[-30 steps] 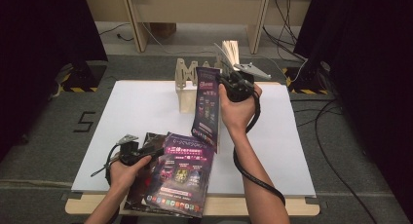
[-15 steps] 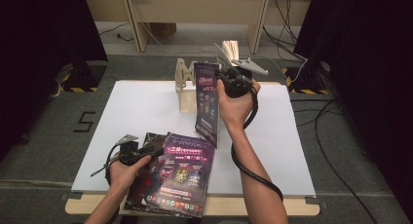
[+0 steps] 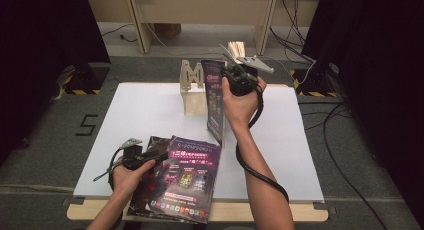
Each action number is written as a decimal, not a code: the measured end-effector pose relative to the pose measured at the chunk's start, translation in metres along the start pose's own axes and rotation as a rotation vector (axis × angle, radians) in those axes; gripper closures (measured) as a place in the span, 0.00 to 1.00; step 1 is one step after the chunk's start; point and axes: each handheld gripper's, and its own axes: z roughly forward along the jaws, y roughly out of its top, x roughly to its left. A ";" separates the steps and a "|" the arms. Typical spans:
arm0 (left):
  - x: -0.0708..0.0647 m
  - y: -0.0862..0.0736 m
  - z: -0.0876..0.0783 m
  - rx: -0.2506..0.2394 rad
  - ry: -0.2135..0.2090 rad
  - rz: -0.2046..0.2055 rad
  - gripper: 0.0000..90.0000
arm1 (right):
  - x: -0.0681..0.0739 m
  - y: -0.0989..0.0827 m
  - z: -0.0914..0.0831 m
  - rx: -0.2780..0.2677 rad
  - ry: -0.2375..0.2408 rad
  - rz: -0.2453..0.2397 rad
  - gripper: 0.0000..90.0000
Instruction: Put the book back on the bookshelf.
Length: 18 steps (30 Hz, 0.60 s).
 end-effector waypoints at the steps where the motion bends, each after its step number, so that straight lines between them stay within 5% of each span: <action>1: 0.000 0.000 0.000 0.001 0.001 -0.001 0.49 | 0.000 0.000 0.000 0.000 0.000 0.000 0.93; 18: 0.001 0.000 0.001 0.004 0.000 -0.001 0.49 | 0.000 0.005 0.011 -0.010 -0.016 0.004 0.93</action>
